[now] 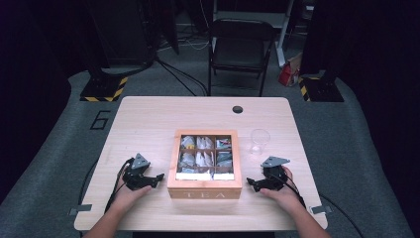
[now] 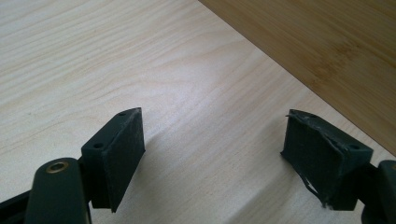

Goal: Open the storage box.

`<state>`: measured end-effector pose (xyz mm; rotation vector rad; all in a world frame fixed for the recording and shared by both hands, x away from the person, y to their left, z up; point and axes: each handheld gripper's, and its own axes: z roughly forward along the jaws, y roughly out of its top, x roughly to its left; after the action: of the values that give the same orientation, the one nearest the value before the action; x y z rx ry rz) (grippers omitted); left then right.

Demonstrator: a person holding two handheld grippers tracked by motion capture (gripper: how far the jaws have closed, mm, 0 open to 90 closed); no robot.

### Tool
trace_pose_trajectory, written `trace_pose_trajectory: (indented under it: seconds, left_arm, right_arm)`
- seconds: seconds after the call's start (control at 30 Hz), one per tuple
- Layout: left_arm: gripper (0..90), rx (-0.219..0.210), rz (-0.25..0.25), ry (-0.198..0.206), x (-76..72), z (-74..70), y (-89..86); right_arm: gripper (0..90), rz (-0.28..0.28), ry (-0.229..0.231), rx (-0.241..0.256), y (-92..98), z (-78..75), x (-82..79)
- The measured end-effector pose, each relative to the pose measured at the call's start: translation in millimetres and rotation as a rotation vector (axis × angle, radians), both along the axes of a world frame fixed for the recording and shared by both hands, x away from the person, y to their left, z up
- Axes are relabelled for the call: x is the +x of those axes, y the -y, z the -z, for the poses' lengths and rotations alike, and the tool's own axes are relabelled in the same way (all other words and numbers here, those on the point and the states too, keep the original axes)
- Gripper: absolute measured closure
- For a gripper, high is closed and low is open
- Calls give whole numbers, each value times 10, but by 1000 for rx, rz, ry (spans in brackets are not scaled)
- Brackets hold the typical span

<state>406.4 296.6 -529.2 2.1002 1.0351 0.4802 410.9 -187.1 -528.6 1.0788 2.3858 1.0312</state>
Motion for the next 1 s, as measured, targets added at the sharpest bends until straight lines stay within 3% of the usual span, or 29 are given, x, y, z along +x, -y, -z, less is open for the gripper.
trace_pose_trajectory:
  seconds: [0.17, 0.47, 0.6, 0.73, 0.8, 1.0]
  left_arm:
    - [203, -12, -2, -8, 2, -2, -7]
    - [209, 2, 0, -10, 1, -10, -11]
    - [209, -28, -18, -5, 6, 1, -12]
    - [207, -10, -7, -16, 9, -12, -19]
    - [210, -28, -20, -11, 9, -3, -15]
    - [212, -32, -21, -23, 6, -11, -18]
  right_arm:
    - [90, 12, -4, 3, -11, -2, -5]
    - [91, 18, -5, 3, -18, -2, -7]
    - [92, 24, -2, 5, -20, -1, -9]
    - [93, 23, -4, 7, -21, -1, -8]
    - [97, 27, -2, 5, -22, -2, -9]
    - [198, 47, 8, 17, 17, -15, -3]
